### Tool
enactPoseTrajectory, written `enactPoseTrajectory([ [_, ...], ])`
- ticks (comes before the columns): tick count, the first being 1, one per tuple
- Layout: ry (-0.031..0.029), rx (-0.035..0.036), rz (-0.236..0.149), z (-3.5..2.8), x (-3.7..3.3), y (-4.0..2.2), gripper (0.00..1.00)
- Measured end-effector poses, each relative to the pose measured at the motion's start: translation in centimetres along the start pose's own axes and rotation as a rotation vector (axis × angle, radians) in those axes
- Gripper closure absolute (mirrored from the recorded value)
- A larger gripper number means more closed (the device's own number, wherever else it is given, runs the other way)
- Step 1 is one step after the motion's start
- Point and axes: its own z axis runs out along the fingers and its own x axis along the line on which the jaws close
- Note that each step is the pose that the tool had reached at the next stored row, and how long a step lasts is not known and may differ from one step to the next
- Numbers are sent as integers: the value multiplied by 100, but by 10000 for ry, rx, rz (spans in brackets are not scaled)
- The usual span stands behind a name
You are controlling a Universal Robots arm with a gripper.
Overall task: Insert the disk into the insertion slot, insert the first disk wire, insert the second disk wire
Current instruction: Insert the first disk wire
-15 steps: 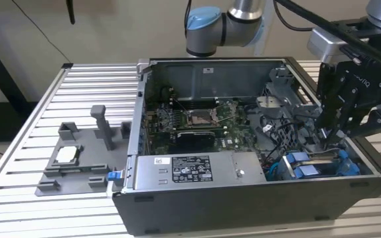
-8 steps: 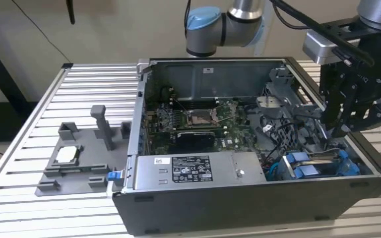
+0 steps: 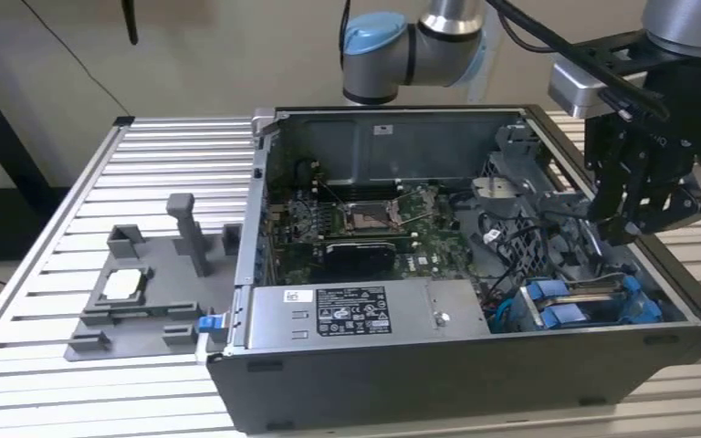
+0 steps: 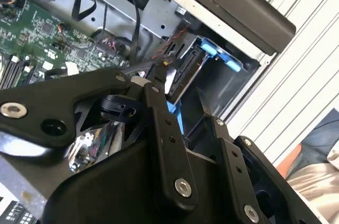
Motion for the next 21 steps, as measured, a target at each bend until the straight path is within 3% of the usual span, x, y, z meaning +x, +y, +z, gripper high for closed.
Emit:
enactPoseTrajectory([
  [2,75,45,-15,10,-15,1,60],
  [5,287,183,-54,23,-83,1,60],
  [7,452,251,-83,32,-116,1,69],
  [8,506,280,-93,35,-120,2,69],
  [10,527,305,-97,37,-120,1,80],
  [18,536,306,-97,36,-121,1,81],
  [20,534,257,-98,40,-120,-15,81],
  [21,532,187,-97,43,-120,-30,81],
])
